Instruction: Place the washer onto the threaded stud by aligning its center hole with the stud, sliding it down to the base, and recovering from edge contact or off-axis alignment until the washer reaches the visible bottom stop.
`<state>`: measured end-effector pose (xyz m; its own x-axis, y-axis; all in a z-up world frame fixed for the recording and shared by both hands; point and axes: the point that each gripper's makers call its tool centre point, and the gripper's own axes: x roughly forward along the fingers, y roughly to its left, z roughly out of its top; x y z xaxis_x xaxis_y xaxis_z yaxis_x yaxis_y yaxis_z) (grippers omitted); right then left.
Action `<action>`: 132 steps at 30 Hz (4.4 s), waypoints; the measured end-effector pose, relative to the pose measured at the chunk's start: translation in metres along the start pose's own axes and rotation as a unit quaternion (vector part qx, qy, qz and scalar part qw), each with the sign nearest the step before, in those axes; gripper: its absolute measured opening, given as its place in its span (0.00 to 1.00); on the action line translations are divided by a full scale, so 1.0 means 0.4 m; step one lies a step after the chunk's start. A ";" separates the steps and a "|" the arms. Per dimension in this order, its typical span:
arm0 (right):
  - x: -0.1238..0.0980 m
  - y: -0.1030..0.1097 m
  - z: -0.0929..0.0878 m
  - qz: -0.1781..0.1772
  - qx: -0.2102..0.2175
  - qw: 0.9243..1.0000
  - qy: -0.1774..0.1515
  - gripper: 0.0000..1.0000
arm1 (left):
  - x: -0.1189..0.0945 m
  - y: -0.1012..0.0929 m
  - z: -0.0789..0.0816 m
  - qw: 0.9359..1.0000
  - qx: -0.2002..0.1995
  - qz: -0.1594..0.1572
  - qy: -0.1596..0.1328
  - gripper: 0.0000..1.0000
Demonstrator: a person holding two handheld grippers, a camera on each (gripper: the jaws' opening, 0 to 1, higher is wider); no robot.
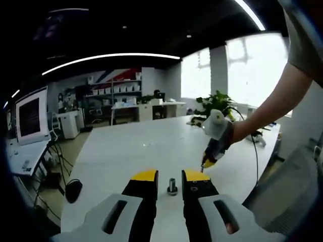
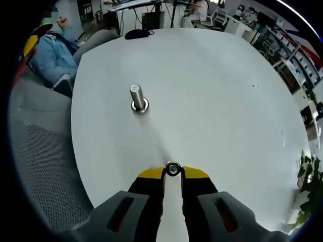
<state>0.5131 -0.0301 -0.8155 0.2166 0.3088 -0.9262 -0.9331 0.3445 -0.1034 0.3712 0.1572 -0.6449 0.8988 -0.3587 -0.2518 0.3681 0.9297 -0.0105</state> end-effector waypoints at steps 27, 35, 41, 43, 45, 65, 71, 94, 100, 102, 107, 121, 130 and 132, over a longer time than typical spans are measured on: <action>0.020 -0.010 -0.014 -0.001 0.005 1.000 0.003 0.19 | 0.001 0.003 -0.006 1.000 0.001 0.003 0.006 0.16; 0.015 -0.001 -0.027 0.001 0.005 1.000 -0.002 0.20 | 0.001 0.005 -0.007 1.000 0.002 0.005 0.007 0.16; 0.031 0.021 -0.066 0.008 0.009 1.000 0.010 0.19 | 0.002 0.004 -0.009 1.000 0.005 0.006 0.009 0.16; 0.039 0.035 -0.080 0.014 0.012 1.000 0.013 0.19 | 0.002 0.004 -0.009 1.000 0.005 0.006 0.009 0.16; 0.049 0.048 -0.094 0.019 0.012 1.000 0.020 0.19 | 0.002 0.004 -0.011 1.000 0.006 0.006 0.011 0.16; 0.106 0.062 -0.131 0.031 0.033 0.998 0.048 0.19 | 0.000 0.006 -0.015 1.000 0.006 0.007 0.014 0.16; 0.109 0.058 -0.132 0.040 0.041 0.997 0.050 0.18 | 0.001 0.005 -0.013 1.000 0.006 0.005 0.013 0.16; 0.112 0.062 -0.129 0.032 0.012 0.996 0.078 0.15 | 0.006 -0.024 -0.010 1.000 0.008 -0.024 0.009 0.16; 0.111 0.061 -0.126 0.028 0.021 0.996 0.077 0.14 | 0.000 -0.023 0.000 1.000 0.004 -0.026 -0.002 0.16; 0.110 0.062 -0.125 0.028 0.025 0.996 0.077 0.14 | -0.001 -0.020 0.002 1.000 -0.001 -0.025 -0.005 0.16; 0.111 0.062 -0.127 0.024 0.026 0.996 0.084 0.14 | 0.000 -0.021 0.005 1.000 -0.006 -0.028 -0.009 0.16; 0.109 0.063 -0.132 0.016 0.031 0.995 0.089 0.14 | -0.001 -0.029 0.013 0.999 -0.008 -0.034 -0.017 0.16; 0.111 0.057 -0.134 0.010 0.048 0.995 0.082 0.14 | -0.001 -0.033 0.013 0.999 -0.010 -0.037 -0.016 0.16; 0.109 0.056 -0.135 0.008 0.057 0.995 0.079 0.13 | -0.001 -0.032 0.012 0.999 -0.012 -0.037 -0.016 0.16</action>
<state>0.4860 -0.0566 -0.8777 0.1453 0.1756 -0.9737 -0.8953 0.4423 -0.0539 0.3674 0.1450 -0.6401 0.8769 -0.4279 -0.2190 0.4277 0.9025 -0.0507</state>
